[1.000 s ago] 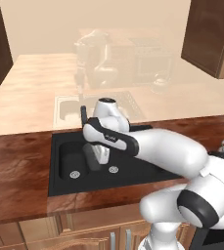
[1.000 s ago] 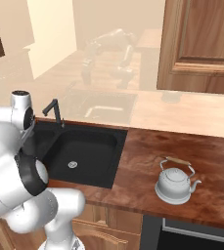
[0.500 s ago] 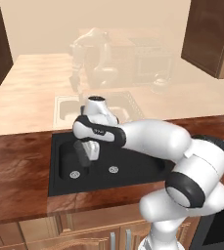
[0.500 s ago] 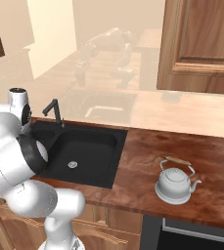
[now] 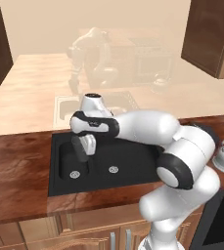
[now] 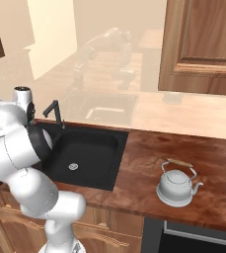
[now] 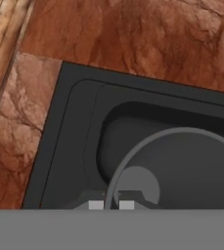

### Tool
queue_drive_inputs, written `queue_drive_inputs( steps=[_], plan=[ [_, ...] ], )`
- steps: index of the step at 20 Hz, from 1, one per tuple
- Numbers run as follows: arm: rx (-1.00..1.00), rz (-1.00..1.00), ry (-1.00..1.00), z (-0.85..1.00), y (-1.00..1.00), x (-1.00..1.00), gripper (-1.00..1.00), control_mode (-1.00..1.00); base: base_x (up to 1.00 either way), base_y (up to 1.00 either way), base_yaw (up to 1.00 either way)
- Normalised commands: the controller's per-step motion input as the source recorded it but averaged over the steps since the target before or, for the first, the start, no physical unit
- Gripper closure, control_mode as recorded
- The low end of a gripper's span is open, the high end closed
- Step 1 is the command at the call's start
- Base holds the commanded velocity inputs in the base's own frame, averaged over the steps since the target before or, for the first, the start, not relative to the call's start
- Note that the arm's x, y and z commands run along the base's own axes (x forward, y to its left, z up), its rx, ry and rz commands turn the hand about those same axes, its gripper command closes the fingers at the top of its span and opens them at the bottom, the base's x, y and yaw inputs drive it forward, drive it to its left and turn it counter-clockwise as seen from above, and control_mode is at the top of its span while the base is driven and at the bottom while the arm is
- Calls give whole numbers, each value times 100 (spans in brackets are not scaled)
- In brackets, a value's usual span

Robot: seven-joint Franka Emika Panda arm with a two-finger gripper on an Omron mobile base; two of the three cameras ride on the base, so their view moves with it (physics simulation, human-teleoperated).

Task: Place the glass cup in the left basin and the kettle in the right basin of the sink.

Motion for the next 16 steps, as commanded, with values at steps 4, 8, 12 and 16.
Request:
queue_drive_inputs(
  steps=[4, 8, 12, 16],
  plan=[
    [0, 0, -1, -27, 15, 19, 100, -100, 0, 0, 0],
    [0, 0, -2, -34, 18, 10, 100, -100, 0, 0, 0],
    [0, 0, -5, -33, 15, 9, 100, -100, 0, 0, 0],
    [0, 0, -4, -36, 17, 9, 100, -100, 0, 0, 0]
  ],
)
